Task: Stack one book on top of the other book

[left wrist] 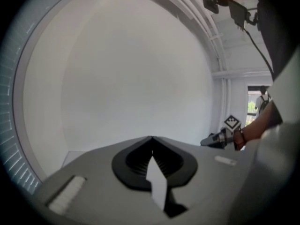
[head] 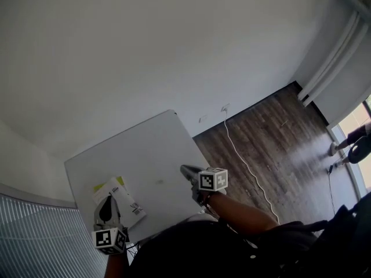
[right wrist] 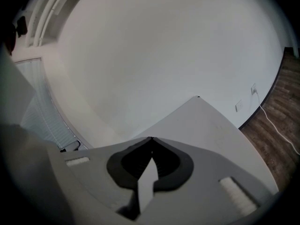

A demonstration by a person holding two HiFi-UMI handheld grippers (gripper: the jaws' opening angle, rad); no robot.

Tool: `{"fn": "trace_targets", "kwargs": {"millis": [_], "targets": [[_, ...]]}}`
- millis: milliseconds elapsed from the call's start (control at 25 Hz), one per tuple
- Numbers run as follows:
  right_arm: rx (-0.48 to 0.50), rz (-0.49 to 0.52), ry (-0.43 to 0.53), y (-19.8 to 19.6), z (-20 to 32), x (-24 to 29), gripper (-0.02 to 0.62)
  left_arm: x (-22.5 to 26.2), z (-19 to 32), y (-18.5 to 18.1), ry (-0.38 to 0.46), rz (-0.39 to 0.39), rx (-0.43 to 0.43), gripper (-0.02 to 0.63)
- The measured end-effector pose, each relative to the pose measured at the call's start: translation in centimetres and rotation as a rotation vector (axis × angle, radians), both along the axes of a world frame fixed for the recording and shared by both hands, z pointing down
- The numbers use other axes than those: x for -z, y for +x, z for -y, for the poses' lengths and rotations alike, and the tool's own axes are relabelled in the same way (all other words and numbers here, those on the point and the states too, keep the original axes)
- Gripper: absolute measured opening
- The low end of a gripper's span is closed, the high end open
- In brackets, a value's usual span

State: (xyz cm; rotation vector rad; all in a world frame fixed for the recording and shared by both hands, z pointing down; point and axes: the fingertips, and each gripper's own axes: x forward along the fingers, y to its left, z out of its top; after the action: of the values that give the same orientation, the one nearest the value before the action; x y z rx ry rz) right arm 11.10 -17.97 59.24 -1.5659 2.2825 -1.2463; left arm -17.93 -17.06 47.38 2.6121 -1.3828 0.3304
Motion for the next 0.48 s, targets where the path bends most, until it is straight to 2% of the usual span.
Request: {"fn": "trace_targets", "kwargs": {"millis": [360,480], "targets": [[0.012,0.018,-0.034,-0.1,-1.1,-0.4,0.003,0.5,-1.4,0.8,-0.044,-0.007,0.014,0.003],[-0.018,0.031,-0.019,0.3,-0.7,0.6,0.003,1.2,-0.4,1.2,-0.05,-0.001,-0.008,0.002]]}}
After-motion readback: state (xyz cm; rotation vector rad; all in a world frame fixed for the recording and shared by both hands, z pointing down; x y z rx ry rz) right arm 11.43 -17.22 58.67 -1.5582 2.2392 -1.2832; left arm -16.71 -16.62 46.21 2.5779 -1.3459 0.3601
